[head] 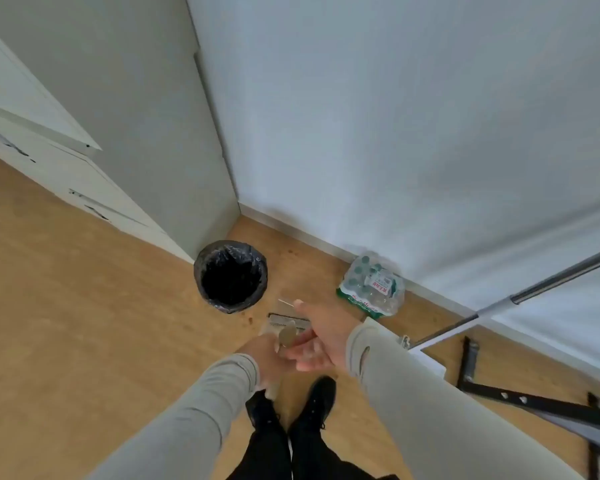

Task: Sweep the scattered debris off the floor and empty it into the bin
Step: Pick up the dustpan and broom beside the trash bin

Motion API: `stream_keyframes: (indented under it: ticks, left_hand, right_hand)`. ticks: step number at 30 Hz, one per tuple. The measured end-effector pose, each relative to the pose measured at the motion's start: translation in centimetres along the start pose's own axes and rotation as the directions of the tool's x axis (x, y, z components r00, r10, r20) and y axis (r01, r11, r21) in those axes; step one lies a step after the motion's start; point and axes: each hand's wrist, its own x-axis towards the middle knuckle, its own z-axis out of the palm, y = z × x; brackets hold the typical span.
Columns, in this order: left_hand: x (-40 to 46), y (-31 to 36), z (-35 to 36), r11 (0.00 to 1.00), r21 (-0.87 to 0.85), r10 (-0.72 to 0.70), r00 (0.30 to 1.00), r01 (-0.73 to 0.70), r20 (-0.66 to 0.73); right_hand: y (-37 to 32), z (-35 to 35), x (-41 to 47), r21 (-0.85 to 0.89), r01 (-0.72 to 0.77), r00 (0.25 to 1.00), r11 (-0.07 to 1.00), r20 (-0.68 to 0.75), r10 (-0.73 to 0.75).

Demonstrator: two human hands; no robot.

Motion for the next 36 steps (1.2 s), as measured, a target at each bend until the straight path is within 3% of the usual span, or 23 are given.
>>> stream_keyframes:
  ticks: [3,5,8,11,14,17,19,24,28,33,36]
  left_hand:
    - [1.8,-0.2,2.0,0.996,-0.090,0.015,0.999,-0.012,0.032]
    - [2.7,-0.2,3.4,0.971,-0.237,-0.028,0.999,0.023,-0.018]
    - [3.6,0.2,4.4,0.958,-0.288,-0.024,0.992,-0.012,-0.121]
    - [3.6,0.7,4.6,0.903,-0.427,0.000,0.991,-0.056,-0.131]
    - [3.2,0.5,3.9,0.900,-0.430,0.031,0.994,-0.074,-0.108]
    - [2.0,-2.4,4.3,0.916,-0.399,0.036,0.999,-0.039,-0.015]
    - [1.3,-4.6,4.7,0.916,-0.402,0.013,1.000,-0.004,0.020]
    - [2.7,-3.9,2.1,0.905,-0.408,-0.140,0.990,0.117,-0.027]
    - [2.8,-2.4,0.2,0.975,-0.218,-0.047,0.996,0.028,-0.081]
    - [-0.1,-4.0,0.8,0.943,-0.332,-0.044,0.994,0.008,-0.102]
    - [-3.0,-4.9,2.4,0.900,-0.434,-0.086,0.993,0.041,-0.086]
  right_hand:
    - [-0.2,1.5,1.7,0.180,-0.082,0.988,0.980,0.142,0.056]
    - [0.1,1.7,2.8,0.208,-0.101,0.988,0.973,0.138,0.073]
    - [-0.7,0.7,3.7,0.213,-0.099,0.993,0.972,0.079,0.084]
    - [-1.7,-0.4,3.8,0.160,-0.125,0.989,0.979,0.098,0.110]
    - [-2.3,-0.6,3.8,0.125,-0.137,0.985,0.983,0.120,0.122]
    - [-3.5,-3.6,3.7,0.286,-0.100,0.991,0.953,0.119,0.068]
    - [-4.3,-6.1,3.0,0.293,-0.079,0.994,0.953,0.099,0.052]
    - [-2.3,-5.8,2.0,0.092,-0.104,0.994,0.990,-0.011,0.105]
    - [-1.4,-4.9,1.0,-0.013,-0.077,0.996,0.997,-0.056,0.076]
    - [-1.3,-6.6,-0.7,-0.268,-0.104,0.994,0.958,-0.063,0.090]
    - [-1.2,-8.0,-1.3,-0.474,-0.102,0.994,0.875,-0.075,0.075]
